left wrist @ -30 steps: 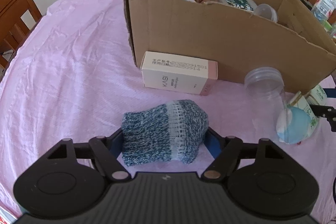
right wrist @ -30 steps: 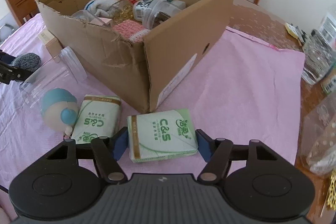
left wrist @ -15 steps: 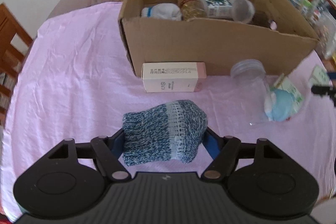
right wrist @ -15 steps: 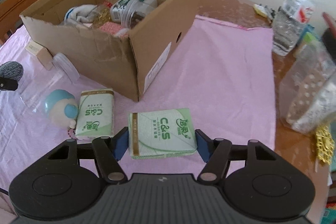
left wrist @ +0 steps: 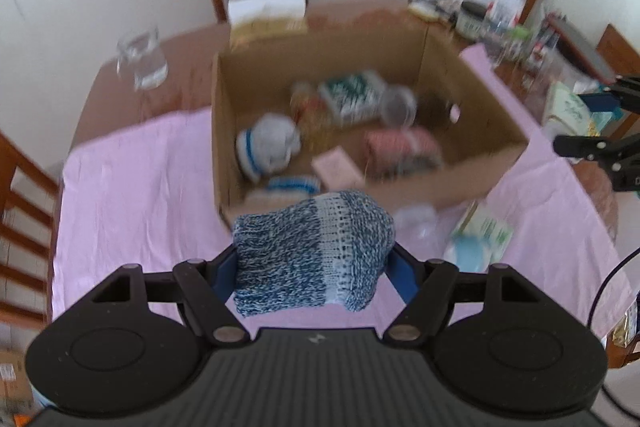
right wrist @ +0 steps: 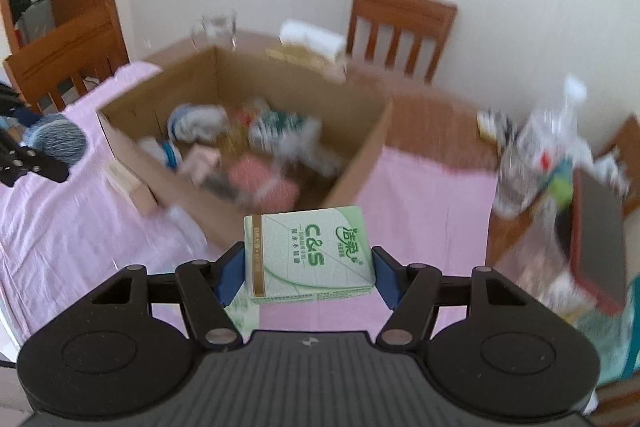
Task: Organize objects
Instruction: 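Carry the sock and tissue pack into the box and open both tools, then withdraw both tools from the box toward the remaining items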
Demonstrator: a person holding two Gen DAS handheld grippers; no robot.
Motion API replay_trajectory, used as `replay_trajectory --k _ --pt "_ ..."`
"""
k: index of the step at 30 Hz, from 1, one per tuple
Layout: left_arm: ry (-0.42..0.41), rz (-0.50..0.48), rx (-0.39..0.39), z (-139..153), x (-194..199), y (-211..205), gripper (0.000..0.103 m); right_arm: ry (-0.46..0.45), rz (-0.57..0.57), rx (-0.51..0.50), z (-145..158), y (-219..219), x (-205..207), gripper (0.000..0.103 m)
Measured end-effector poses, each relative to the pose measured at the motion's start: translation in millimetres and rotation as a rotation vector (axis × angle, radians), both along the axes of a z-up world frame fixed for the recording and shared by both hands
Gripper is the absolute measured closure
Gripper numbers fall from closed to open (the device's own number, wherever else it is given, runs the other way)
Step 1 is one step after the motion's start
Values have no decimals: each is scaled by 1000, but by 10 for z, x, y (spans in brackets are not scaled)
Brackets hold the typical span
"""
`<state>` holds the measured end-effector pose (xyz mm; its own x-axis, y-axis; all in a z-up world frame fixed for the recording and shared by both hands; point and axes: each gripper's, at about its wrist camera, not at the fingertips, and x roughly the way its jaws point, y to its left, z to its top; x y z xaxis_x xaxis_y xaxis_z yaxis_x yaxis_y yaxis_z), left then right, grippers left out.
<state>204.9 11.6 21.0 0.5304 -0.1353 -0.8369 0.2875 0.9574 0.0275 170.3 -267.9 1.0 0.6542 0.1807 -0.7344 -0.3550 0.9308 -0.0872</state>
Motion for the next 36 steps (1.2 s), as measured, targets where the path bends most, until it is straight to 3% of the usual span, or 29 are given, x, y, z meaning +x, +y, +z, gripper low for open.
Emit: replay_trajectory --k 9,14,20,22,24,25,36 --pt "-61 -32 -11 168 408 -170 29 -91 84 -1 269 271 317 31" --pt "-55 -29 -27 126 670 -288 29 -92 98 22 211 363 476 14" --pt "-55 -50 -29 89 915 -478 29 -94 88 -13 129 400 426 5" --pt "-55 -47 -23 71 1004 -545 26 -94 86 -19 112 395 397 4" --pt "-69 -39 -12 50 1071 -594 10 -89 76 -26 97 376 377 4" --pt "-86 -28 -3 44 1086 -609 8 -89 69 -32 90 367 365 3" --pt "-92 34 -8 -41 947 -519 8 -8 -22 -21 -197 188 229 0"
